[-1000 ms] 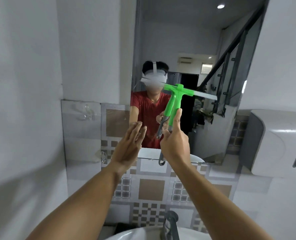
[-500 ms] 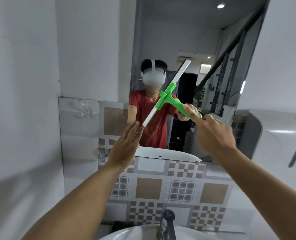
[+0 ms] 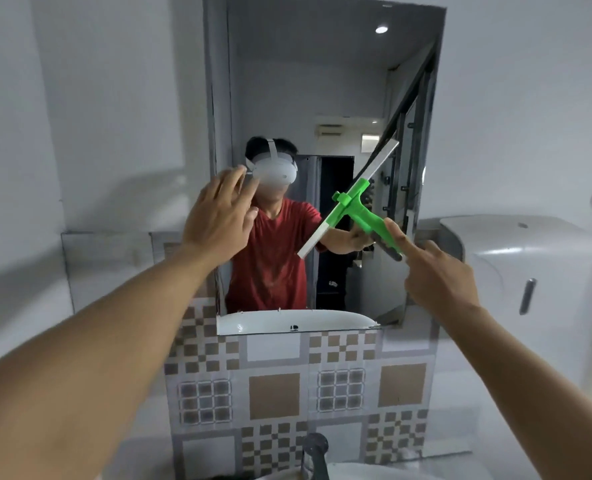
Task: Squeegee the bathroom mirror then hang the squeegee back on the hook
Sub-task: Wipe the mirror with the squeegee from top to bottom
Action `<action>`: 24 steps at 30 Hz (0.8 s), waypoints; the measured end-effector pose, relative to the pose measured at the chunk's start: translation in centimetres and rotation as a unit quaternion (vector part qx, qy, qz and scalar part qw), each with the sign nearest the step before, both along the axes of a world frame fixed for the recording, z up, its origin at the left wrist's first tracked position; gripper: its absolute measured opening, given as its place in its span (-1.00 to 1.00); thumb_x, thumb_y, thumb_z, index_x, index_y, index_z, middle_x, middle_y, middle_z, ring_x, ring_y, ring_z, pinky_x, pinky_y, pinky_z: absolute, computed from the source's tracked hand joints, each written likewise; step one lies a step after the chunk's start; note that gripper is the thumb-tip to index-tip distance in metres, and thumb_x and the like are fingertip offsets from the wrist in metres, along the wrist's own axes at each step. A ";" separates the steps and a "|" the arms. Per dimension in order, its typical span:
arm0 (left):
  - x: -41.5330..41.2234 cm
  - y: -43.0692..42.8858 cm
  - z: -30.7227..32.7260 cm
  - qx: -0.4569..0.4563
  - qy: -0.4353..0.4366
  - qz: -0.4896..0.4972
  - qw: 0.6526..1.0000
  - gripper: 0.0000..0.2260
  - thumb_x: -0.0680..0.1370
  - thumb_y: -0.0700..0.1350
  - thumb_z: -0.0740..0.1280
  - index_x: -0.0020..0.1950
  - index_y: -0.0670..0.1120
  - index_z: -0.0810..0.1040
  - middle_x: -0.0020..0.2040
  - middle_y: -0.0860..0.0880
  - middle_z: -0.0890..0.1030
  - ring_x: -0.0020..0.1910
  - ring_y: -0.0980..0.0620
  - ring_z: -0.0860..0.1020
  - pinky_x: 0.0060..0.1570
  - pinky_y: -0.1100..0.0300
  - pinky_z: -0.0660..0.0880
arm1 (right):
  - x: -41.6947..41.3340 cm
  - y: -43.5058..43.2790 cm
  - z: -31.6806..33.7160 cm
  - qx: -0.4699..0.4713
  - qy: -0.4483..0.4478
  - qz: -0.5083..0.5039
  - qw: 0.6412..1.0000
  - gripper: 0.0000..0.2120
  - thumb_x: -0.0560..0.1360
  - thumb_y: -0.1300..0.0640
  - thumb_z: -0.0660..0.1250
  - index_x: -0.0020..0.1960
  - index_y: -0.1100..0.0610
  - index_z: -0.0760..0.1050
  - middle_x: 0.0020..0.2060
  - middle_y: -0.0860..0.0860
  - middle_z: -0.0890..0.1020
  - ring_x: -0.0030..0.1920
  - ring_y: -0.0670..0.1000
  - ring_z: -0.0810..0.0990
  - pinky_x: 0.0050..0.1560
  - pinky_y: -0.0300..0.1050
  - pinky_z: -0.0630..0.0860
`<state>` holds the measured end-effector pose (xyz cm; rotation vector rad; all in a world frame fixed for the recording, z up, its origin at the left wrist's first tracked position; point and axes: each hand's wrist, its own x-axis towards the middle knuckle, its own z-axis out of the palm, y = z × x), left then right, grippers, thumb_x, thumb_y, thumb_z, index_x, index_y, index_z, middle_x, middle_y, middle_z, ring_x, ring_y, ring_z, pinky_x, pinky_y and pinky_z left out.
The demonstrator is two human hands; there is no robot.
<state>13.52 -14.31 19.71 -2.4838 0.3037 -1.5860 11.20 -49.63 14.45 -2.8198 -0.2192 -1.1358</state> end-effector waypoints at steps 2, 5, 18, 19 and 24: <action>0.3 -0.2 2.5 0.029 0.005 0.004 1.000 -0.47 0.61 -0.02 0.26 0.56 -0.15 0.29 0.54 -0.27 0.27 0.51 -0.30 0.24 0.48 -0.18 0.29 | -0.2 0.0 -1.1 0.035 0.016 -0.005 0.999 -0.13 0.56 0.25 0.17 0.57 -0.40 -0.22 -0.09 0.10 0.56 -0.27 0.15 0.58 -0.28 0.04 0.61; 0.7 -0.5 4.7 0.061 0.037 0.015 0.997 -0.40 0.58 -0.04 0.33 0.58 -0.14 0.25 0.57 -0.28 0.22 0.53 -0.32 0.20 0.50 -0.21 0.26 | -1.0 1.0 -3.1 0.092 0.055 -0.011 0.994 -0.10 0.57 0.27 0.19 0.58 -0.36 -0.25 -0.14 0.08 0.54 -0.37 0.07 0.50 -0.41 -0.08 0.47; 0.2 -0.6 5.7 0.084 0.053 0.024 0.995 -0.33 0.51 0.00 0.41 0.56 -0.13 0.27 0.53 -0.26 0.27 0.48 -0.32 0.24 0.44 -0.20 0.33 | -2.4 11.3 -11.7 0.387 0.153 0.087 0.905 -0.07 0.56 0.36 0.18 0.61 -0.13 -0.36 -0.31 0.05 0.51 -0.27 0.16 0.59 -0.28 0.11 0.55; 0.1 -0.6 5.6 0.083 0.051 0.025 0.995 -0.33 0.51 0.01 0.41 0.56 -0.13 0.28 0.52 -0.25 0.28 0.47 -0.32 0.26 0.43 -0.20 0.33 | -2.6 12.4 -11.9 0.419 0.159 0.101 0.888 -0.09 0.58 0.35 0.16 0.61 -0.15 -0.37 -0.28 0.08 0.54 -0.25 0.19 0.60 -0.25 0.15 0.56; -0.2 -0.7 4.1 0.056 0.050 0.033 0.997 -0.35 0.48 0.05 0.42 0.50 -0.11 0.31 0.48 -0.22 0.33 0.40 -0.29 0.34 0.34 -0.20 0.40 | -3.5 18.1 -13.1 0.517 0.171 0.164 0.823 -0.08 0.62 0.33 0.14 0.54 -0.24 -0.46 -0.20 0.13 0.58 -0.29 0.11 0.53 -0.27 0.14 0.57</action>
